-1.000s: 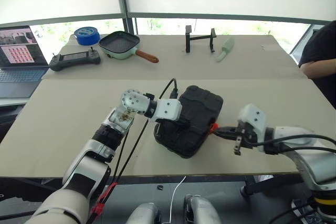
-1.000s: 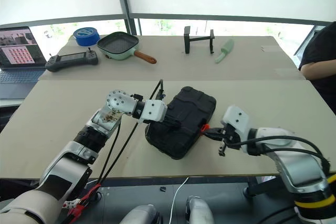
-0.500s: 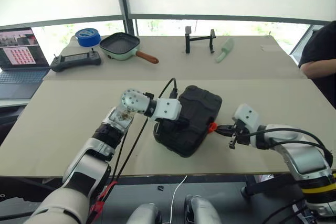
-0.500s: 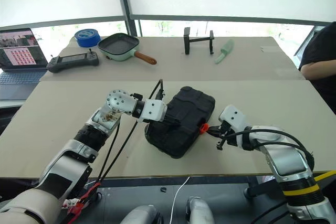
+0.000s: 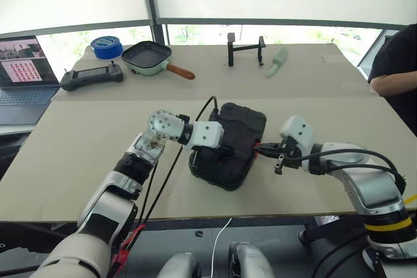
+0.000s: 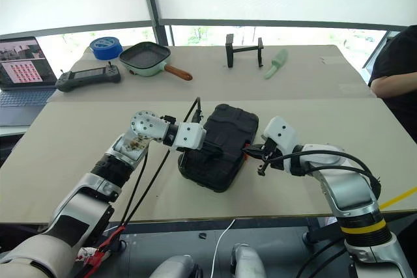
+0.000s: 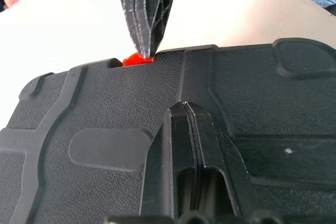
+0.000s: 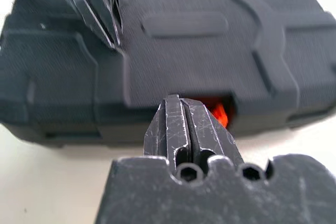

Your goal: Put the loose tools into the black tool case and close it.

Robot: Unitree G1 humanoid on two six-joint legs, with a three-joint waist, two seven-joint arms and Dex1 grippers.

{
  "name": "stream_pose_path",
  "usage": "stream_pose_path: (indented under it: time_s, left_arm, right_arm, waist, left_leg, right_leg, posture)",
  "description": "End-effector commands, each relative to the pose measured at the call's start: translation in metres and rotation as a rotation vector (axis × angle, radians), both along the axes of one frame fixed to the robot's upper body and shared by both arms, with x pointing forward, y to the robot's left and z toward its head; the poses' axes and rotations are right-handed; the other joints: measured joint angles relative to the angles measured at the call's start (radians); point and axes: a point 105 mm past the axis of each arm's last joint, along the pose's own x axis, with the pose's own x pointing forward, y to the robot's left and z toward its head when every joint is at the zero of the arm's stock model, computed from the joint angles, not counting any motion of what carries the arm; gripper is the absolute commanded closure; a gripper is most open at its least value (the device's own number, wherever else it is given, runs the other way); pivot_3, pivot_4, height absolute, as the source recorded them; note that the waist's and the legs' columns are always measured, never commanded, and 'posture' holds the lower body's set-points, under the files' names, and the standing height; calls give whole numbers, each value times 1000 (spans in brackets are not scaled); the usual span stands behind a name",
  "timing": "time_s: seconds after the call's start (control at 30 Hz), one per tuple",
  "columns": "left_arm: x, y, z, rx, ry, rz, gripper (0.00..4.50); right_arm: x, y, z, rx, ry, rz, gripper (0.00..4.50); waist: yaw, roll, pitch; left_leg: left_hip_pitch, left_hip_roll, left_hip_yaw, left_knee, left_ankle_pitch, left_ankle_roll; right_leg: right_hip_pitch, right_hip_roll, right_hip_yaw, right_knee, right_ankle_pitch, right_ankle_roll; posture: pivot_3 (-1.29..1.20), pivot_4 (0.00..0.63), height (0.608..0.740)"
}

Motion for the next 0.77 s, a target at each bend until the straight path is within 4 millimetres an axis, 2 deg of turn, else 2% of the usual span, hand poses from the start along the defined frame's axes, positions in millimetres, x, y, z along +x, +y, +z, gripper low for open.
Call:
stream_pose_path:
  time_s: [0.03,0.13,0.23,0.27,0.37,0.47,0.5,0.53,0.6,0.67,0.77]
  left_arm:
    - [0,10,-26,80,51,38,4472]
    - [6,21,-14,17,113,114,4472]
    - [11,47,1,-46,193,214,3749]
    - [10,65,7,-63,223,261,3577]
    - [3,103,22,-103,293,357,2434]
    - [-13,152,45,-168,377,489,1240]
    - [-19,164,52,-183,393,531,956]
    - [-23,170,56,-191,402,556,473]
    - [-31,189,65,-228,408,635,0]
    - [-37,201,68,-248,403,686,0]
    - [-44,207,63,-263,400,713,0]
  right_arm:
    - [-5,-4,11,-8,-38,15,4500]
    - [-15,-19,22,33,-8,18,4500]
    - [-29,-36,30,53,32,47,3681]
    - [-35,-45,32,61,51,61,3510]
    - [-44,-67,38,78,84,63,2403]
    - [-48,-92,50,133,121,35,1220]
    - [-50,-99,53,142,132,31,1005]
    - [-51,-104,55,146,138,30,560]
    - [-55,-113,58,143,156,33,9]
    - [-56,-117,61,152,162,34,9]
    - [-52,-115,64,163,144,39,9]
  waist:
    - [0,0,0]
    - [2,0,0]
    - [-6,0,0]
    - [-12,-1,0]
    - [-28,-1,1]
    - [-33,0,2]
    - [-32,0,3]
    - [-32,-1,5]
    - [-23,-1,5]
    - [-14,0,5]
    - [-12,0,6]
  left_leg:
    - [0,0,0,0,0,0]
    - [0,0,0,0,0,0]
    - [-1,0,0,0,0,0]
    - [-1,0,0,0,0,0]
    - [0,1,0,-5,0,0]
    - [0,2,0,-5,0,0]
    - [-1,1,0,-5,0,0]
    - [-2,1,0,-5,0,0]
    - [-3,1,0,-5,0,0]
    - [-3,1,0,-5,0,0]
    - [-3,1,-1,-6,0,-1]
  right_leg:
    - [0,0,0,0,0,0]
    - [0,0,0,0,0,0]
    - [-1,0,0,0,0,0]
    - [-2,1,0,0,0,0]
    - [-2,2,0,0,-1,-1]
    - [-4,2,0,0,-1,-2]
    - [-5,2,0,0,-1,-2]
    - [-5,2,0,0,-1,-2]
    - [-6,1,0,-1,-2,-1]
    - [-5,1,-1,-3,-2,-1]
    - [-4,0,-1,-4,-2,-1]
  posture:
    - [0,150,740]
    - [0,150,740]
    - [0,150,740]
    - [0,150,740]
    - [0,150,740]
    - [0,150,740]
    - [0,150,740]
    - [0,150,740]
    - [0,150,740]
    - [0,150,740]
    - [0,150,740]
